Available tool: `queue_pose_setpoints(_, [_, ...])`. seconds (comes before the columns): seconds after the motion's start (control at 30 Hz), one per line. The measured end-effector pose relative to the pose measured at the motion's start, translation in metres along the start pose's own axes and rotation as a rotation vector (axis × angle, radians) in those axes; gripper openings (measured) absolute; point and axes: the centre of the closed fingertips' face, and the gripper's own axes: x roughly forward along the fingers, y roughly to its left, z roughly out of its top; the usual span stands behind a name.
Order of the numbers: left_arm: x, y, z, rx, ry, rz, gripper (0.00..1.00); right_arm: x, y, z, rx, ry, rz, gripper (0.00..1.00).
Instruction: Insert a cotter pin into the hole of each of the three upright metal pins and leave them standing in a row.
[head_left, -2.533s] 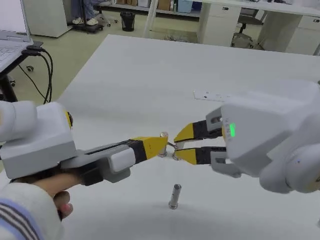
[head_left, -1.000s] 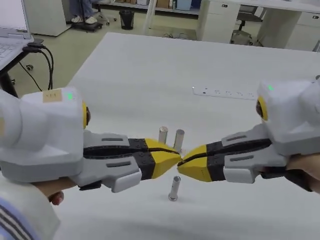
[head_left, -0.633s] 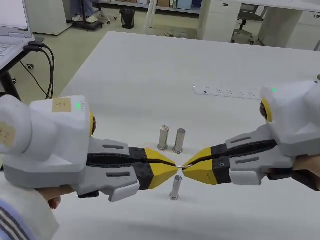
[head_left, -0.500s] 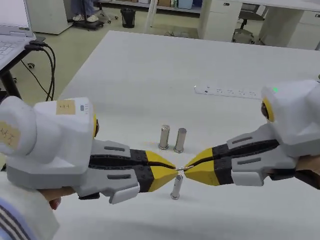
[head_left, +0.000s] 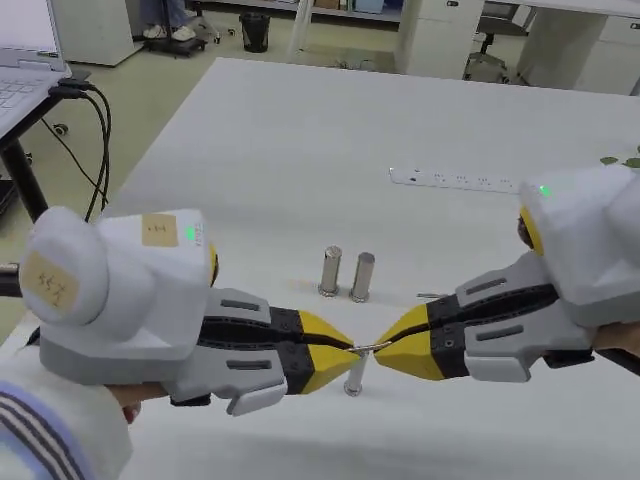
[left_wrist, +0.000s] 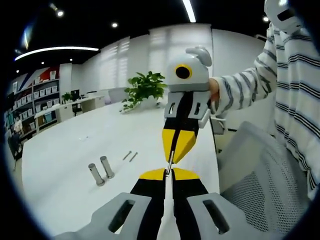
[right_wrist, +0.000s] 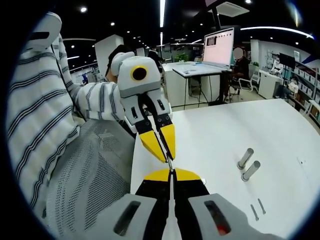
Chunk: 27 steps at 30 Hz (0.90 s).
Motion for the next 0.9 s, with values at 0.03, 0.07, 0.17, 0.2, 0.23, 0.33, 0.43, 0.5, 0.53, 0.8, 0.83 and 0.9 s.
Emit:
queue_pose_setpoints(0.03, [0.001,0.000,0.000,0.000,0.001,0.001,0.06,0.000,-0.001,-0.001,0.002,0.005,-0.005,0.00])
queue_pose_setpoints(0.07, [0.001,0.001,-0.001,0.006,0.003,0.007,0.09,-0.001,-0.002,-0.002,0.001,0.010,-0.011,0.00])
queue_pose_setpoints(0.17, [0.003,0.005,-0.003,0.017,0.013,0.020,0.18,-0.004,-0.008,-0.007,0.006,0.025,-0.044,0.00])
queue_pose_setpoints(0.2, [0.004,0.007,-0.005,0.020,0.016,0.022,0.18,-0.005,-0.009,-0.009,0.011,0.027,-0.053,0.00])
queue_pose_setpoints(0.23, [0.005,0.008,-0.006,0.019,0.019,0.022,0.19,-0.006,-0.011,-0.011,0.019,0.031,-0.065,0.00])
queue_pose_setpoints(0.33, [0.007,0.011,-0.010,0.018,0.035,0.024,0.21,-0.008,-0.016,-0.018,0.032,0.050,-0.089,0.00])
queue_pose_setpoints(0.43, [0.008,0.014,-0.015,0.022,0.050,0.024,0.24,-0.009,-0.019,-0.026,0.045,0.072,-0.112,0.00])
queue_pose_setpoints(0.5, [0.009,0.017,-0.019,0.017,0.061,0.021,0.25,-0.010,-0.021,-0.031,0.054,0.082,-0.124,0.00])
queue_pose_setpoints(0.53, [0.010,0.018,-0.020,0.016,0.066,0.019,0.25,-0.010,-0.022,-0.033,0.057,0.089,-0.129,0.00])
queue_pose_setpoints(0.8, [0.016,0.026,-0.038,0.011,0.121,0.030,0.28,-0.009,-0.033,-0.051,0.086,0.154,-0.175,0.00])
queue_pose_setpoints(0.83, [0.016,0.027,-0.040,0.010,0.126,0.029,0.28,-0.009,-0.034,-0.053,0.085,0.161,-0.178,0.00])
queue_pose_setpoints(0.9, [0.019,0.029,-0.044,0.011,0.137,0.028,0.28,-0.007,-0.034,-0.055,0.084,0.173,-0.181,0.00])
